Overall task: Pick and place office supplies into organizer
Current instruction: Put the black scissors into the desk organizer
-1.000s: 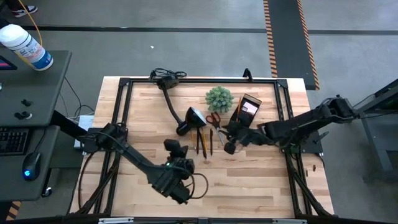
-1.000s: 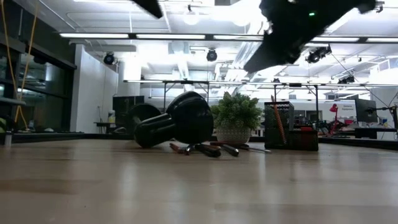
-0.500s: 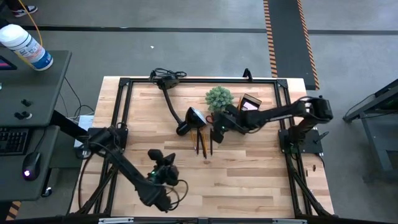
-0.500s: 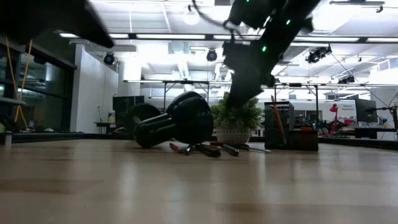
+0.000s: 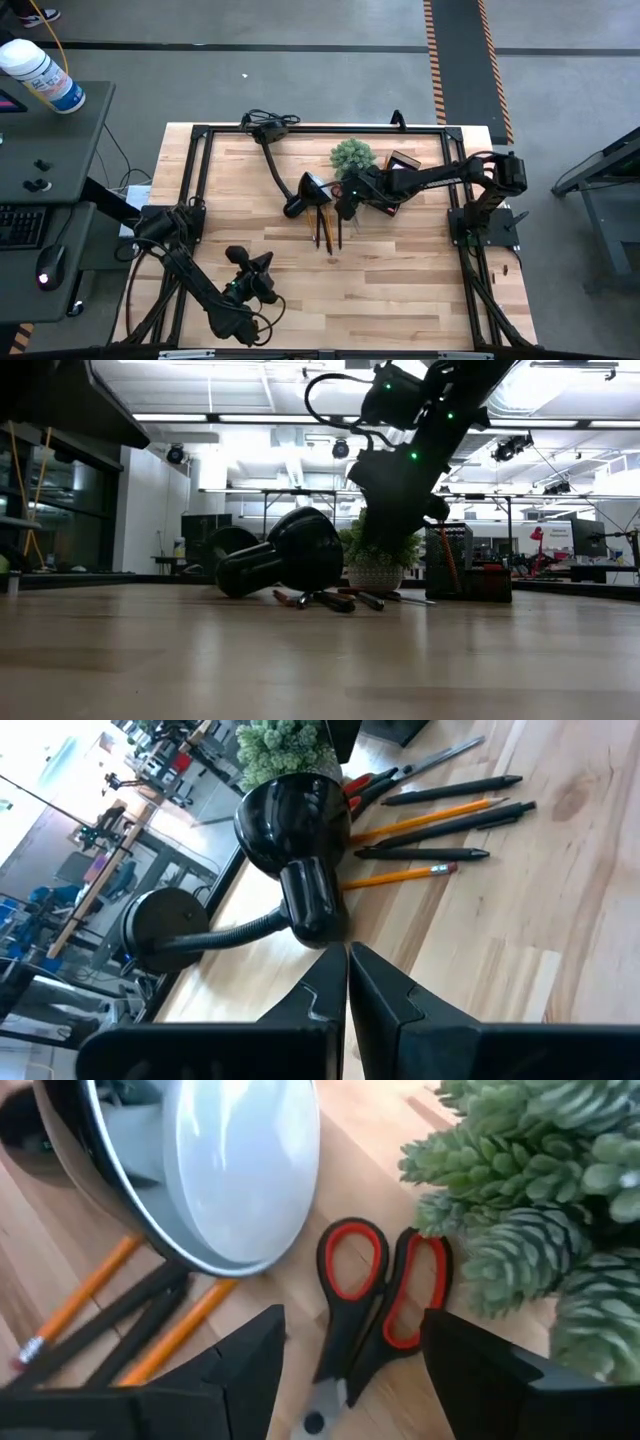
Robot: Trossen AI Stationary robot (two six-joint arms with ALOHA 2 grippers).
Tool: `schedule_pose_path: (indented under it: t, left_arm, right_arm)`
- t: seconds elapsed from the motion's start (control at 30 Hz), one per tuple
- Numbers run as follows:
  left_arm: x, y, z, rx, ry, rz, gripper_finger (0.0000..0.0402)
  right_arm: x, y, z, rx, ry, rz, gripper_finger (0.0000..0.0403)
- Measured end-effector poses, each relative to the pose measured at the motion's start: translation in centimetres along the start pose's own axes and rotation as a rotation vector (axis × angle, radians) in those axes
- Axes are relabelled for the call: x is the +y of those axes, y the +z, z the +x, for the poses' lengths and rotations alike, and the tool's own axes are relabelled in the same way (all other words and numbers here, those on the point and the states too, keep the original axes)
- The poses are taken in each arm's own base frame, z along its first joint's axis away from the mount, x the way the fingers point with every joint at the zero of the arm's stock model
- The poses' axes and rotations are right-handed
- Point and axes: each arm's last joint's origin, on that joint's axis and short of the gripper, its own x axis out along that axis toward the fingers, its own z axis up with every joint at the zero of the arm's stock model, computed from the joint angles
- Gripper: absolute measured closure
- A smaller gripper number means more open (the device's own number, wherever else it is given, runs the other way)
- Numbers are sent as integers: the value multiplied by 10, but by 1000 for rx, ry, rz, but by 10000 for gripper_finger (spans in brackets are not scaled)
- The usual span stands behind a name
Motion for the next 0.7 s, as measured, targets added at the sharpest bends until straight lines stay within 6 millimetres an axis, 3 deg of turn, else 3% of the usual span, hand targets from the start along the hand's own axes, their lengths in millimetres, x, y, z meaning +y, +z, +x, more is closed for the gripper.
schedule_pose_path:
  t: [0.37,0.7]
  left_arm:
    - [0,0,0,-15,2,-12,396]
    - [0,1,0,-18,2,-11,396]
  right_arm:
    - [0,-2,2,30,9,10,152]
    - [5,-6,5,18,-14,-21,155]
